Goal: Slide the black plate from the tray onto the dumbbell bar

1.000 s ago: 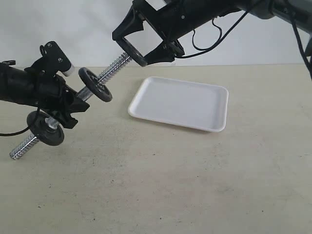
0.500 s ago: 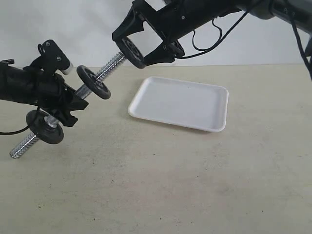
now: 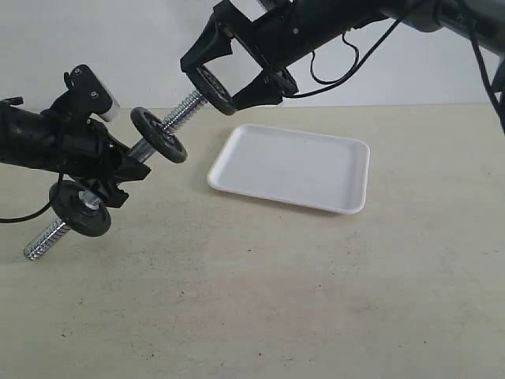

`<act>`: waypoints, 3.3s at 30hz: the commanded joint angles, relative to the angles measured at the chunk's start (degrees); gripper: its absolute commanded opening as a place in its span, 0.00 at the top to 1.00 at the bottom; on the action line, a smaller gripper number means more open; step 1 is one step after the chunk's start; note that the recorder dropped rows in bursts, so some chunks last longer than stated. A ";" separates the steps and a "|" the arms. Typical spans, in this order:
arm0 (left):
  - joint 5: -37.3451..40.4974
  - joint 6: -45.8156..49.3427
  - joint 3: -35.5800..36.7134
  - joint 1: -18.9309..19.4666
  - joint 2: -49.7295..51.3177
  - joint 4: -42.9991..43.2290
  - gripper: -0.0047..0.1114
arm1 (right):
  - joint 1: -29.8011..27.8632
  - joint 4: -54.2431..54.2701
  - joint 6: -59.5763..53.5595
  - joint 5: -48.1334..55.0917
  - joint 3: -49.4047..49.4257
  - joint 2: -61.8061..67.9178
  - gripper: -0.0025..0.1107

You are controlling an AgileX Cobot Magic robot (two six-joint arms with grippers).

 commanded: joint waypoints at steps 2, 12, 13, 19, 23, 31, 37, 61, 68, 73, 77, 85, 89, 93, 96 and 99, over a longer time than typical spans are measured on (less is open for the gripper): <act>6.32 0.30 -1.50 -0.37 -3.66 -6.16 0.92 | 2.81 2.62 -2.83 -1.17 -0.77 -1.77 0.98; 6.77 0.30 -1.50 -0.37 -3.66 -6.16 0.92 | 4.69 2.53 -4.43 -1.17 -0.77 -1.77 0.98; 6.77 0.30 -1.50 -0.37 -3.66 -6.16 0.92 | 4.91 2.41 -4.43 -1.17 -0.77 -1.77 0.98; 6.88 0.30 -1.50 -0.37 -3.66 -7.35 0.92 | 6.72 -0.55 -4.43 -1.17 -0.77 -1.77 0.98; 6.88 0.30 -1.50 -0.37 -3.66 -7.58 0.92 | 7.94 -2.53 -4.83 -1.17 -0.77 -1.77 0.98; 6.88 0.30 -1.50 -0.37 -3.66 -7.58 0.92 | 7.82 -3.82 -5.58 -1.17 -0.77 -1.77 0.98; 6.77 0.30 -1.50 -0.37 -3.66 -7.59 0.92 | 7.82 -3.95 -7.65 -1.17 -0.77 -1.77 0.84; 2.12 -1.20 -1.50 -0.37 -3.66 -7.59 0.92 | -1.53 -5.07 -6.53 -1.17 -0.77 -3.05 0.69; 2.12 -1.20 -1.50 -0.37 -3.66 -7.89 0.92 | -4.69 -4.90 -2.35 -1.17 -0.77 -3.16 0.98; 2.12 -0.52 -1.50 -0.37 -3.66 -8.65 0.92 | -2.63 -4.65 -4.38 -1.17 -0.77 -3.16 0.98; 1.98 -0.55 -1.50 -0.37 -3.66 -8.65 0.92 | -2.56 -3.20 -4.81 -1.17 -0.77 -3.40 0.98; 1.98 -0.55 -1.50 -0.37 -3.66 -8.65 0.92 | -2.74 -2.56 -4.81 -1.17 -0.77 -5.95 0.98; 3.69 -0.55 -1.50 -0.37 -3.66 -8.65 0.92 | -2.64 -1.65 -4.81 -1.17 -0.77 -6.49 0.98; 6.63 0.52 -1.50 -0.37 -3.66 -8.65 0.92 | -2.30 -1.47 -4.81 -1.17 -0.77 -6.49 0.98; 6.76 0.52 -1.50 -0.37 -3.66 -8.65 0.92 | -1.95 -1.21 -4.57 -1.17 -0.77 -6.49 0.98; 6.76 0.52 -1.50 -0.37 -3.66 -8.65 0.92 | -1.95 -1.21 -4.33 -1.17 -0.77 -6.49 0.98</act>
